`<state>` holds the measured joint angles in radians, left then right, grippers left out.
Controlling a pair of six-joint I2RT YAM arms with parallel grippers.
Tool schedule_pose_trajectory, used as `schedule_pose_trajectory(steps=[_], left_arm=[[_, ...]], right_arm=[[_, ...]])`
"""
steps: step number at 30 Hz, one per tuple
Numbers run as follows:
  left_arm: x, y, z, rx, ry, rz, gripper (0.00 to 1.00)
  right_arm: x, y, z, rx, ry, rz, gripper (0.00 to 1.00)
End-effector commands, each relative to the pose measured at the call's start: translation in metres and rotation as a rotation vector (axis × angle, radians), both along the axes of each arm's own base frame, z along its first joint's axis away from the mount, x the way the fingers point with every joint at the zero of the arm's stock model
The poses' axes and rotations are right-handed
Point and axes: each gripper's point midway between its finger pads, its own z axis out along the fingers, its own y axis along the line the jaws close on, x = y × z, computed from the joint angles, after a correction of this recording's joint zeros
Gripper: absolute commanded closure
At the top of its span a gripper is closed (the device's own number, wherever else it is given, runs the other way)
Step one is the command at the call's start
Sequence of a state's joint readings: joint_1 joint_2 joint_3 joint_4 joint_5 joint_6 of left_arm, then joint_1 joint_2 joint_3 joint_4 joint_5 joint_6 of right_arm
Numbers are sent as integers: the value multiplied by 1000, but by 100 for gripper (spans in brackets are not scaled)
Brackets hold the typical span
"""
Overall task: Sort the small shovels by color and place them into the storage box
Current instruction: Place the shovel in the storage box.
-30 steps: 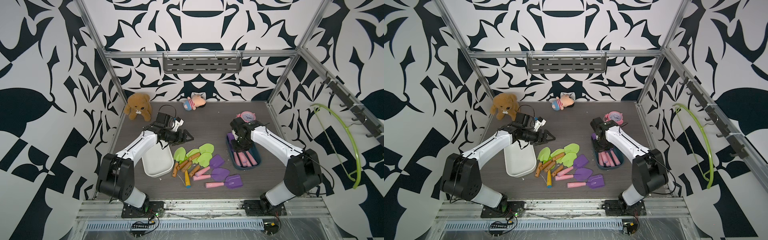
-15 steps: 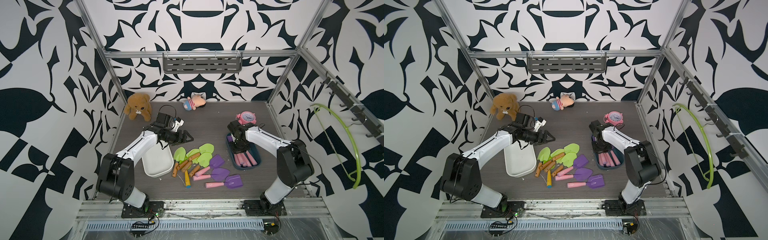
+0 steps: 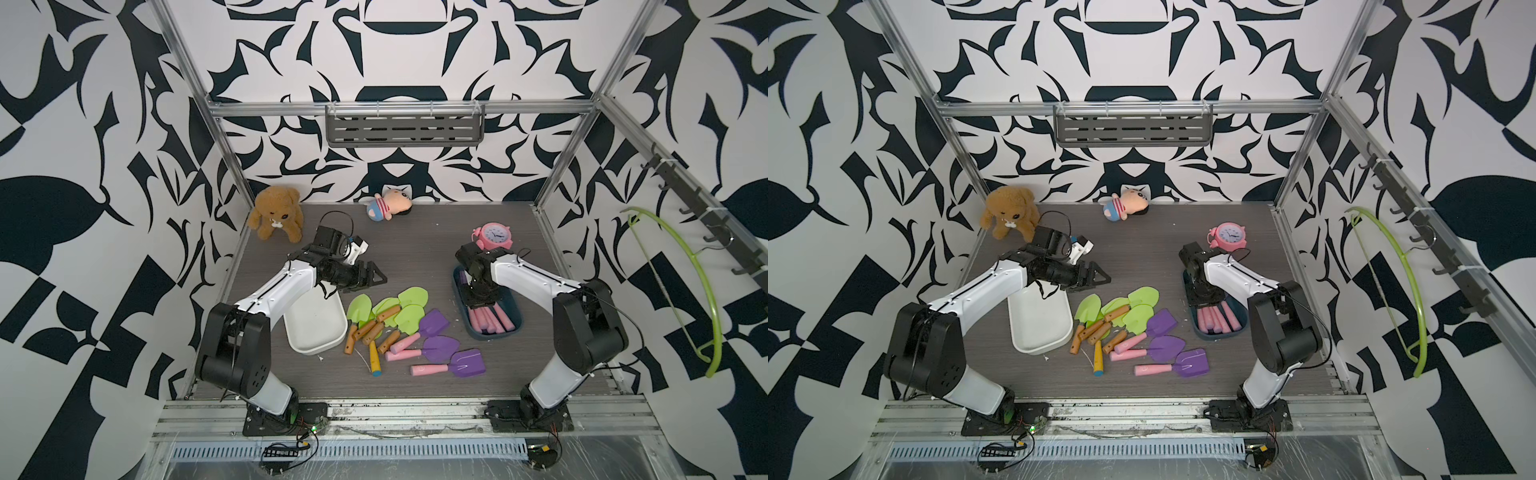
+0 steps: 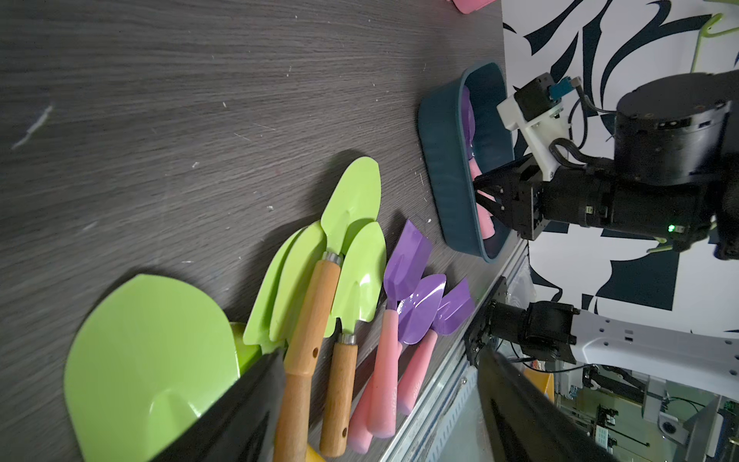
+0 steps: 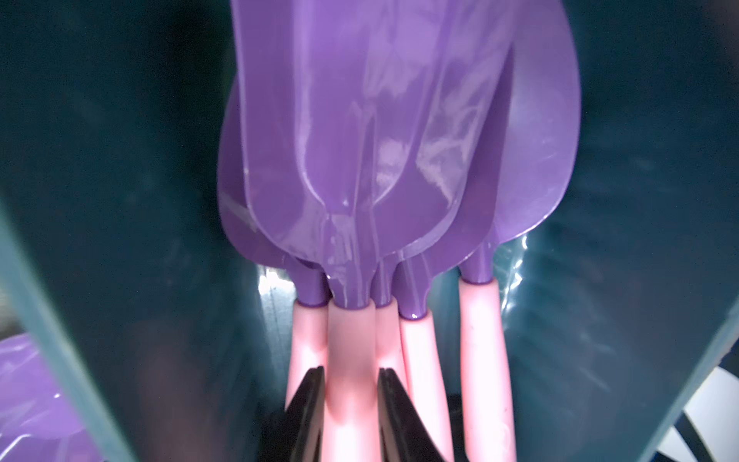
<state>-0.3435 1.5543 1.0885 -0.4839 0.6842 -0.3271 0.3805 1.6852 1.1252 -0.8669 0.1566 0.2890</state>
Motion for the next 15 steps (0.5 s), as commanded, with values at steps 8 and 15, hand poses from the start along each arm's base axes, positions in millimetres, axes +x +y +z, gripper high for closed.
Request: schedule_pose_trajectory(steps=[8, 15], left_arm=[[-6, 0, 1, 39, -85, -71, 18], [-46, -26, -14, 159, -239, -376, 21]], right_arm=[[3, -12, 14, -58, -27, -17, 72], [10, 4, 75, 97, -230, -33, 68]])
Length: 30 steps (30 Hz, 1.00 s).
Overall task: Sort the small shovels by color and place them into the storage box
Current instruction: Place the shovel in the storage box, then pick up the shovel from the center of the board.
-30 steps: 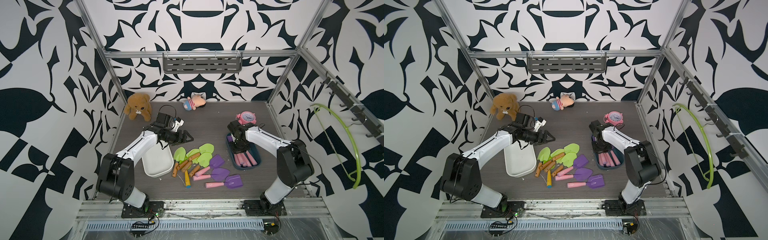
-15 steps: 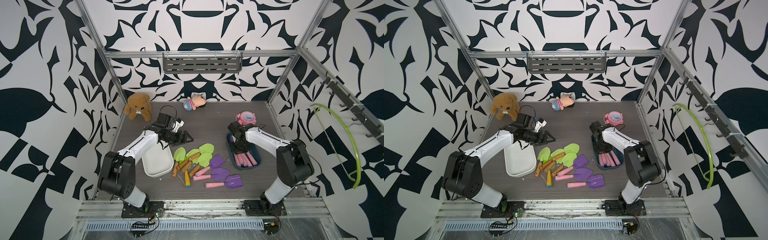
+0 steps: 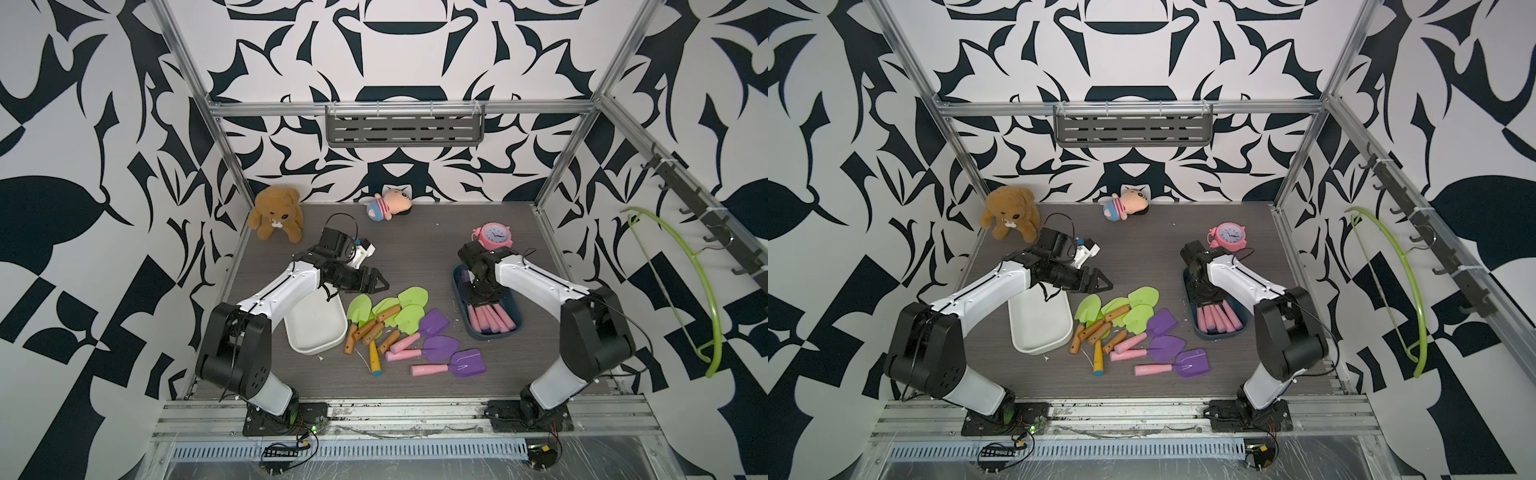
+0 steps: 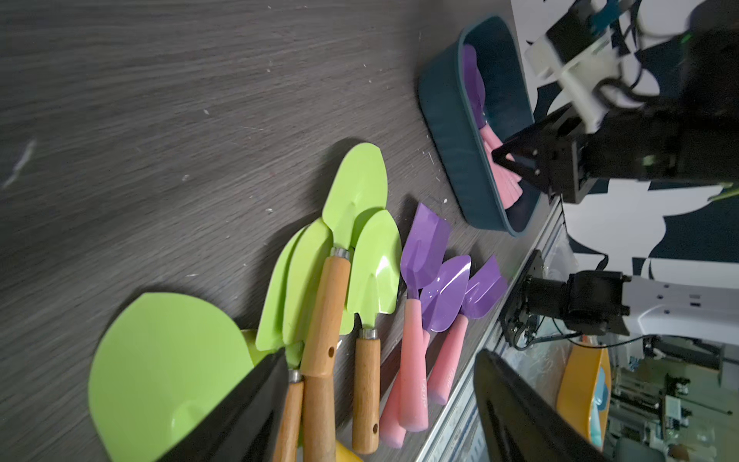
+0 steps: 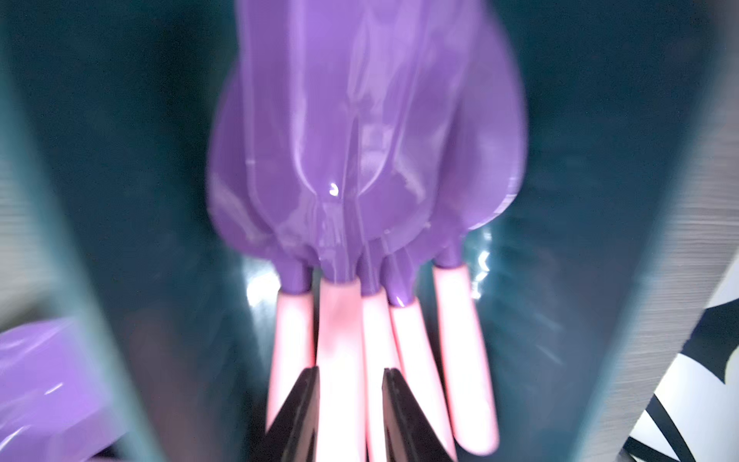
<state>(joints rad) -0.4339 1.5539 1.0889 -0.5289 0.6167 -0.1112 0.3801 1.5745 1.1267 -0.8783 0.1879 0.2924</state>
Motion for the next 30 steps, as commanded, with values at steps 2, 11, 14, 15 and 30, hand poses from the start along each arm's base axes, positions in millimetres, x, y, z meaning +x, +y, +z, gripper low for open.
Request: schedule_pose_trajectory(steps=[2, 11, 14, 15, 30], left_arm=[[-46, -20, -13, 147, -152, -325, 21], [-81, -50, -56, 388, -190, -572, 27], [-84, -56, -67, 452, -199, -606, 30], [-85, -57, -71, 469, -200, -613, 31], [-90, -73, -104, 623, -203, -648, 47]], right_arm=[[3, 17, 59, 177, -190, -22, 68], [-12, 37, 76, 386, -305, -44, 69], [-16, 40, 72, 394, -290, -35, 69], [-16, 41, 70, 395, -285, -32, 69], [-16, 46, 61, 406, -278, -17, 70]])
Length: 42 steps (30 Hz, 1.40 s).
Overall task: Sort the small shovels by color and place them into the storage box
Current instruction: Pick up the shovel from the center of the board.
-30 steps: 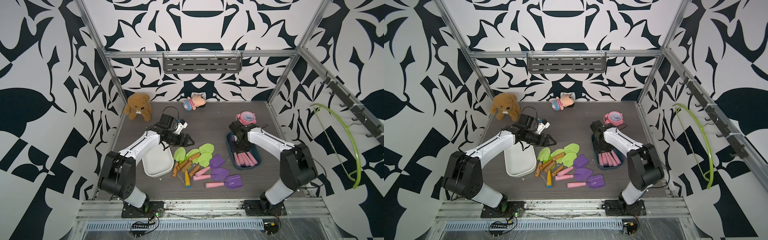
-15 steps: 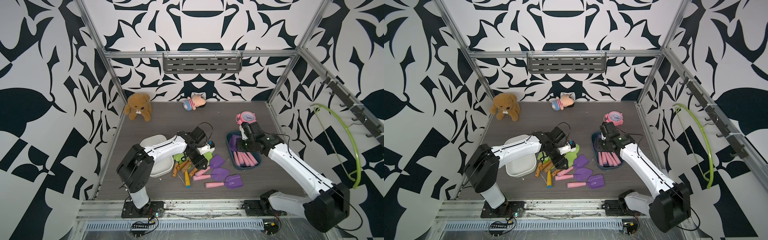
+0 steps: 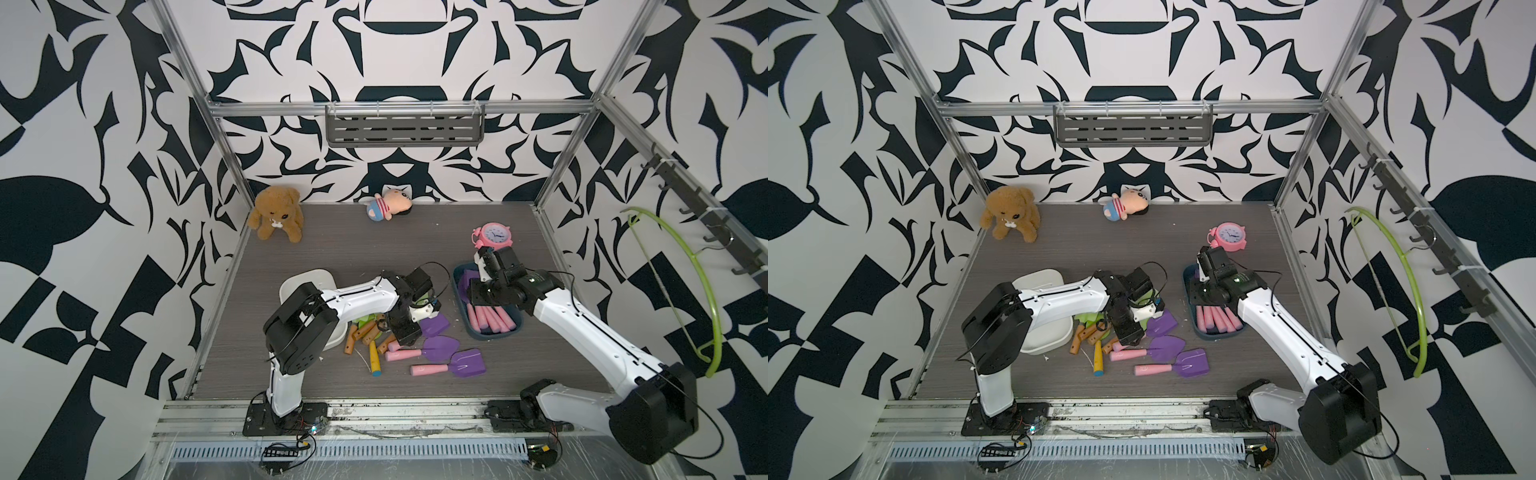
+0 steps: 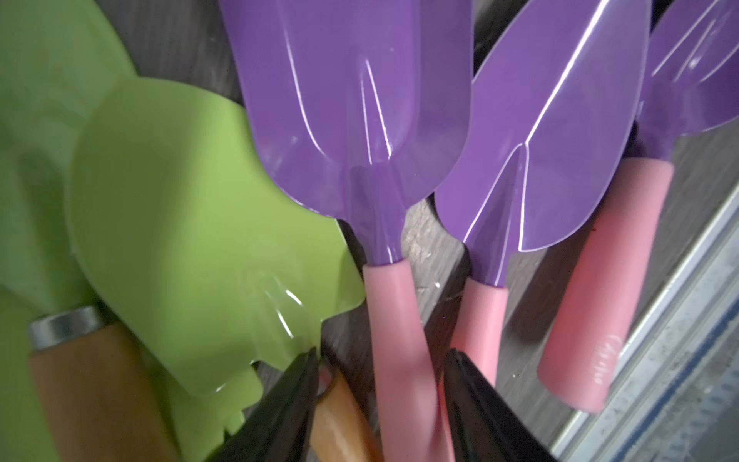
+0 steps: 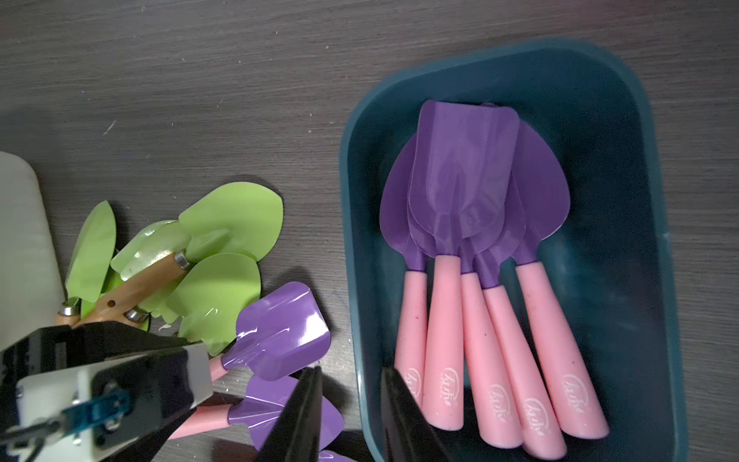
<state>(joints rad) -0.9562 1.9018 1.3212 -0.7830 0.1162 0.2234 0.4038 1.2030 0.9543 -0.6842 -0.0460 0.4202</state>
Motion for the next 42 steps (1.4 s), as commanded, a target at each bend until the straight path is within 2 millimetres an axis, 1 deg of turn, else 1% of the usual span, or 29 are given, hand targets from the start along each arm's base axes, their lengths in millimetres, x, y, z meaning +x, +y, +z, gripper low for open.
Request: schedule_pose_trajectory(steps=[1, 11, 13, 17, 18, 22, 26, 28, 31, 33, 37, 40, 42], left_arm=[[3, 0, -3, 43, -18, 6, 50], [7, -2, 0, 43, -36, 38, 75], [10, -1, 4, 39, -54, 43, 80], [15, -1, 19, 6, -102, 60, 98], [17, 0, 23, -5, -114, 68, 100], [24, 2, 49, -85, -127, 139, 100], [38, 8, 74, -190, -95, 263, 100], [51, 15, 84, -236, -85, 356, 100], [66, 26, 93, -268, -73, 460, 100], [72, 32, 97, -278, -78, 505, 100], [77, 41, 103, -307, -98, 566, 100], [80, 46, 106, -325, -95, 599, 100], [81, 47, 110, -347, -71, 617, 100]], right_arm=[[1, 2, -1, 7, -11, 2, 70], [-1, 0, 1, 3, -21, -5, 71], [-1, 1, 3, 7, -29, -7, 71], [-1, 4, 11, 25, -65, -18, 72], [-1, 5, 13, 30, -76, -22, 72], [4, 12, 25, 91, -131, -57, 72], [12, 32, 34, 213, -186, -99, 71], [18, 45, 36, 286, -204, -135, 71], [27, 64, 37, 377, -214, -174, 69], [32, 74, 40, 399, -222, -188, 68], [39, 97, 54, 437, -261, -186, 65], [46, 108, 58, 478, -272, -205, 62], [51, 114, 58, 509, -275, -221, 61]])
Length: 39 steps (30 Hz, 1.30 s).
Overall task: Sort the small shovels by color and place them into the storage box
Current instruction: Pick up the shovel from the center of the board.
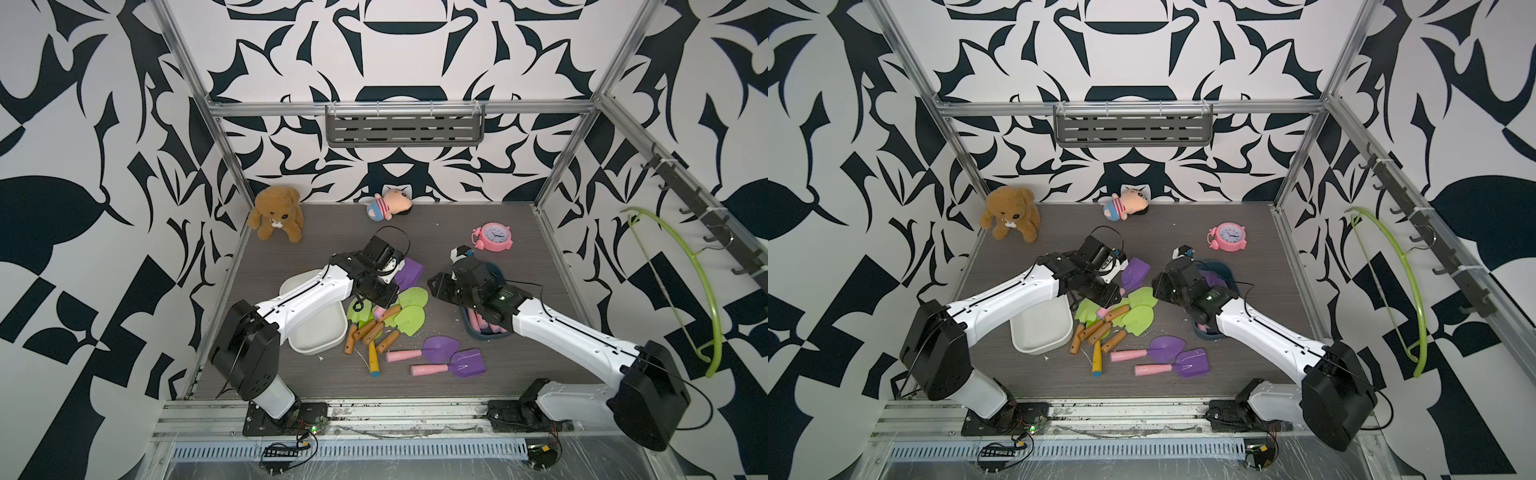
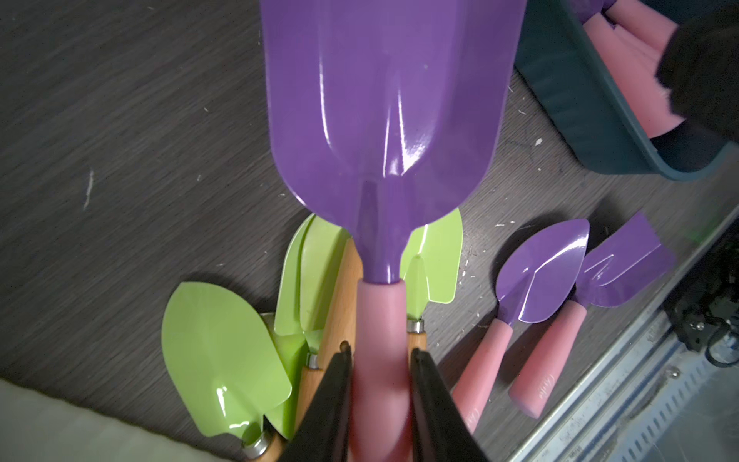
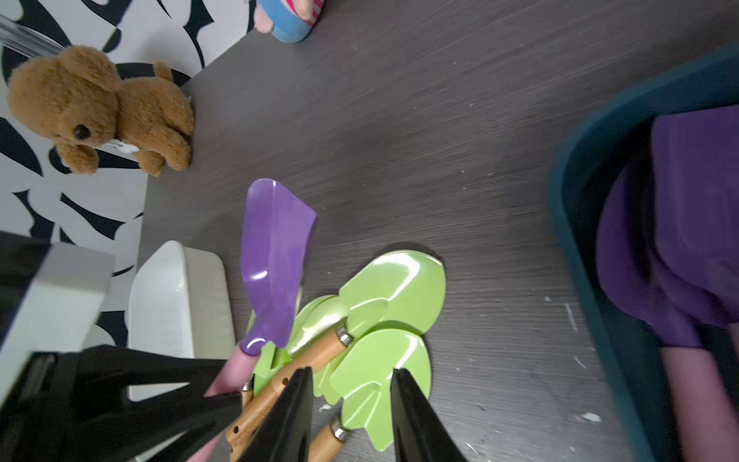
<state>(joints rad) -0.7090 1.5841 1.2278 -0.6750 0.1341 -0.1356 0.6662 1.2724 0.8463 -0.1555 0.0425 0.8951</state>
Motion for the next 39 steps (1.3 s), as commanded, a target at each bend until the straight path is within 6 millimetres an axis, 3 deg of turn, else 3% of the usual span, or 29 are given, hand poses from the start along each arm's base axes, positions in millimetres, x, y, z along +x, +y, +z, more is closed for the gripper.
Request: schedule_pose_trajectory(steps=[1, 13, 21, 30, 39], left_arm=[[4, -2, 19, -92, 4, 40, 100], [4, 1, 29, -142, 13, 55, 100], [3, 0, 29, -161, 36, 61, 100], [19, 14, 23, -136, 38, 167, 100], [16, 8, 25, -168, 68, 162, 100]], right_arm=[[25, 15, 40, 134, -103, -73, 61], [44, 55, 39, 179, -98, -30, 61], [50, 63, 38, 192, -101, -23, 61], [36, 38, 39, 119, -111, -57, 62], [44, 57, 54, 145, -132, -6, 61]])
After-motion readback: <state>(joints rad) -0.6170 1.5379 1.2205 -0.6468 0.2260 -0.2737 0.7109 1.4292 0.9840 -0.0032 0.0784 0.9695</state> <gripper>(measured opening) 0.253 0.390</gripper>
